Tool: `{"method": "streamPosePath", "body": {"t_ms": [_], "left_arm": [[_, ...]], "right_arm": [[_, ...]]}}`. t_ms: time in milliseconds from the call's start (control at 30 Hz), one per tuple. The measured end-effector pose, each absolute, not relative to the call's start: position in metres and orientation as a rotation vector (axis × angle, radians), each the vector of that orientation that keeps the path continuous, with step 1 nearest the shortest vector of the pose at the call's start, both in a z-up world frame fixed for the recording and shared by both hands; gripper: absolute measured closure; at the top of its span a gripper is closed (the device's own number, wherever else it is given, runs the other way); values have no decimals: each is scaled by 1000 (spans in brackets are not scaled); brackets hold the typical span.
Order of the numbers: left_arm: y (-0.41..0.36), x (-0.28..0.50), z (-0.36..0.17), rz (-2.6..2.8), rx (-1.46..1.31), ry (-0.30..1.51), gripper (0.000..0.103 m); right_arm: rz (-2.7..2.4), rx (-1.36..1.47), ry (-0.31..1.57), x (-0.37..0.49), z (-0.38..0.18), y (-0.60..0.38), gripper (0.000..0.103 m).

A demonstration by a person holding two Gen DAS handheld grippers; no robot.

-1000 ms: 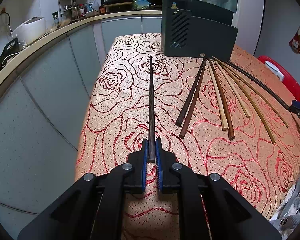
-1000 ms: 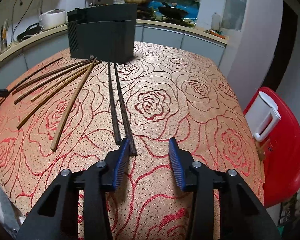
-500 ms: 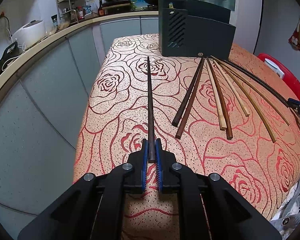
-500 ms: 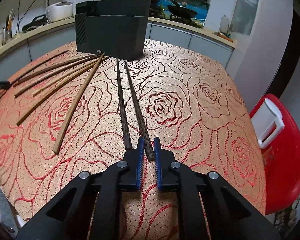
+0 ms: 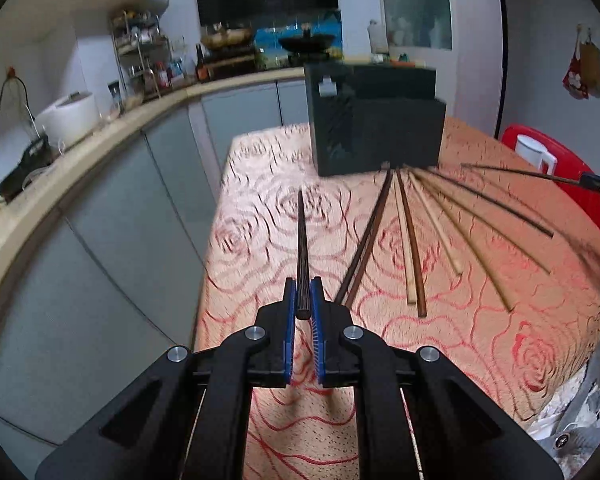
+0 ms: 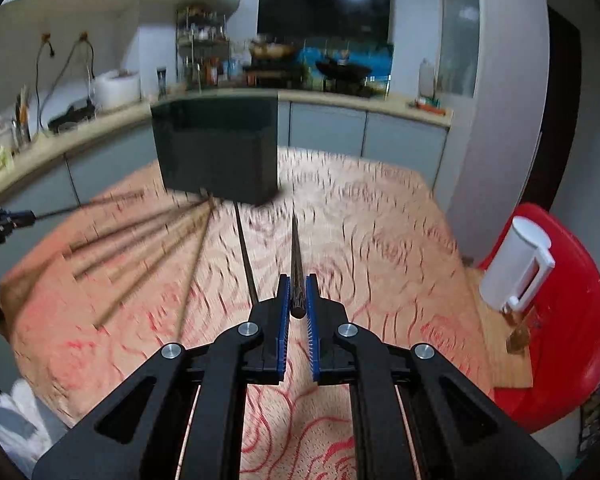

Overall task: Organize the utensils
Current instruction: 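Lift both held chopsticks and lower them upright into the green holder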

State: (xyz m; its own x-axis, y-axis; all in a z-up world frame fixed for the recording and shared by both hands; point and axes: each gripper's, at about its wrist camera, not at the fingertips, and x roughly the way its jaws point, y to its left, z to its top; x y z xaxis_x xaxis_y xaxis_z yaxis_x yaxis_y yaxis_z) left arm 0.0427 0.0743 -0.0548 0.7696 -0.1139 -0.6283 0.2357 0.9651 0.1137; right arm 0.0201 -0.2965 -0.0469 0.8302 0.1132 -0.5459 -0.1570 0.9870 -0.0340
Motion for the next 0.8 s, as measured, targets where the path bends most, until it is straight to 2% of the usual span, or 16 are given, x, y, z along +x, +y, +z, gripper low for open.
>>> {"method": "streamPosePath", "body": {"t_ms": [400, 800], "left_arm": [[63, 70, 23, -199, 198, 513, 96], [33, 123, 74, -259, 236, 480, 96]], "right_arm": [[212, 2, 455, 50, 25, -294, 95], [234, 52, 470, 112, 64, -286, 95]]}}
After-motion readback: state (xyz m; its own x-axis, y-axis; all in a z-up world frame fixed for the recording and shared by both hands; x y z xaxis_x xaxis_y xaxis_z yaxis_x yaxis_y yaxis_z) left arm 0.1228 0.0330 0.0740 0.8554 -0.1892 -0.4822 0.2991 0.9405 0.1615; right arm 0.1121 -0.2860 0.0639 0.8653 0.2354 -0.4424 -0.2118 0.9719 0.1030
